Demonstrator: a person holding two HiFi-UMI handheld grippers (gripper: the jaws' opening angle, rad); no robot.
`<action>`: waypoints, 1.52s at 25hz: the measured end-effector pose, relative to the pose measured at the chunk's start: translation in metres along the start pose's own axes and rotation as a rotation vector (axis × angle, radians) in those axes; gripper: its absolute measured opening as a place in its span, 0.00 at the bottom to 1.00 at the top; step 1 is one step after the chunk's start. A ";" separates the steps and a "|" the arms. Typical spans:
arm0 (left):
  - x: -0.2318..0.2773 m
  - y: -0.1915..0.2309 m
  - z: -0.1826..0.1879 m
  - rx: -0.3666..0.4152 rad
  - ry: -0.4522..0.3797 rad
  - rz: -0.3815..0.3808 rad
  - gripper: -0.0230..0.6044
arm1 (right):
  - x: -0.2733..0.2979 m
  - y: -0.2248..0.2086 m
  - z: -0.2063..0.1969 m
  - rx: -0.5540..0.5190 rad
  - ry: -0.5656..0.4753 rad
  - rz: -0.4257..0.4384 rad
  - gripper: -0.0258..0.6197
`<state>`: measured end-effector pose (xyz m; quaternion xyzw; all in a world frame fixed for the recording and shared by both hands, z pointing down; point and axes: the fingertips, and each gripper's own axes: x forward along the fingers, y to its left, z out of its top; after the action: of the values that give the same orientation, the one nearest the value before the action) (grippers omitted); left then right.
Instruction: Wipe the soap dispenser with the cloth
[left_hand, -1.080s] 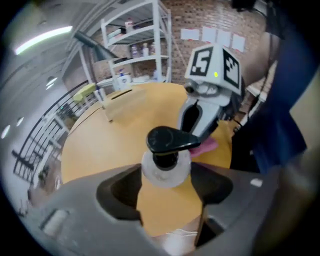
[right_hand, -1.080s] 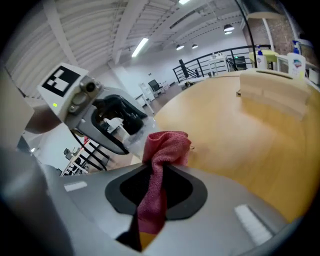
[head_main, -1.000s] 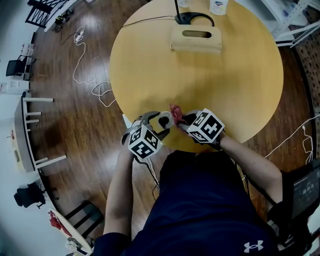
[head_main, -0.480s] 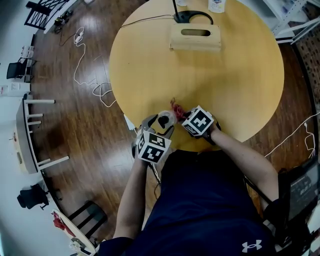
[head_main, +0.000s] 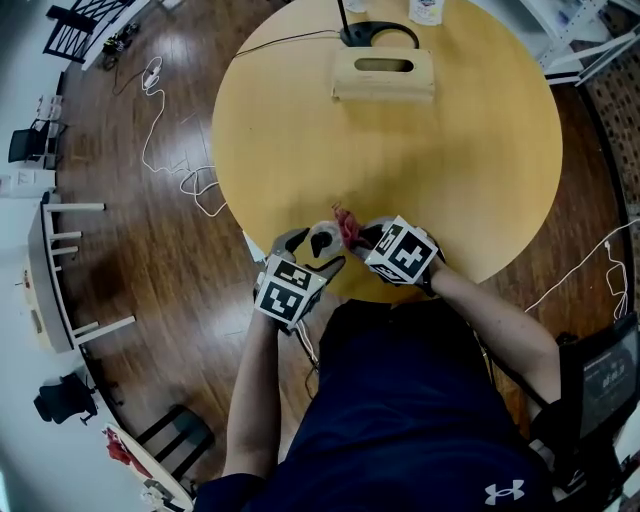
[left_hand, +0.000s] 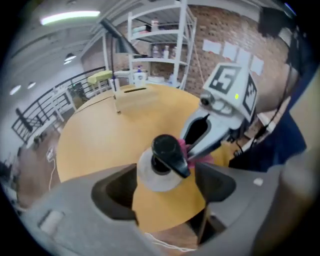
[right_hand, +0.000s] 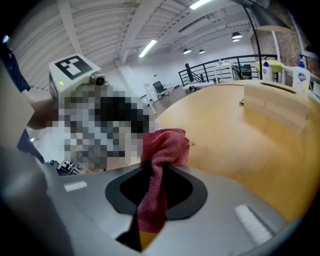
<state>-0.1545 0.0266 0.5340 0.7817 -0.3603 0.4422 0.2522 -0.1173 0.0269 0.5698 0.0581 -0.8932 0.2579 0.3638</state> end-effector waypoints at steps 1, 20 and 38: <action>0.001 -0.001 0.002 -0.040 -0.010 0.028 0.62 | 0.007 -0.005 -0.005 0.001 0.021 -0.013 0.15; 0.012 -0.006 0.000 0.067 0.034 0.071 0.62 | 0.005 -0.005 0.000 0.051 0.014 -0.019 0.15; 0.030 0.002 -0.005 0.156 -0.012 0.145 0.59 | -0.016 -0.031 -0.049 0.352 -0.070 -0.071 0.15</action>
<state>-0.1483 0.0186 0.5632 0.7735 -0.3818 0.4813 0.1559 -0.0663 0.0232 0.6017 0.1611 -0.8437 0.3951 0.3256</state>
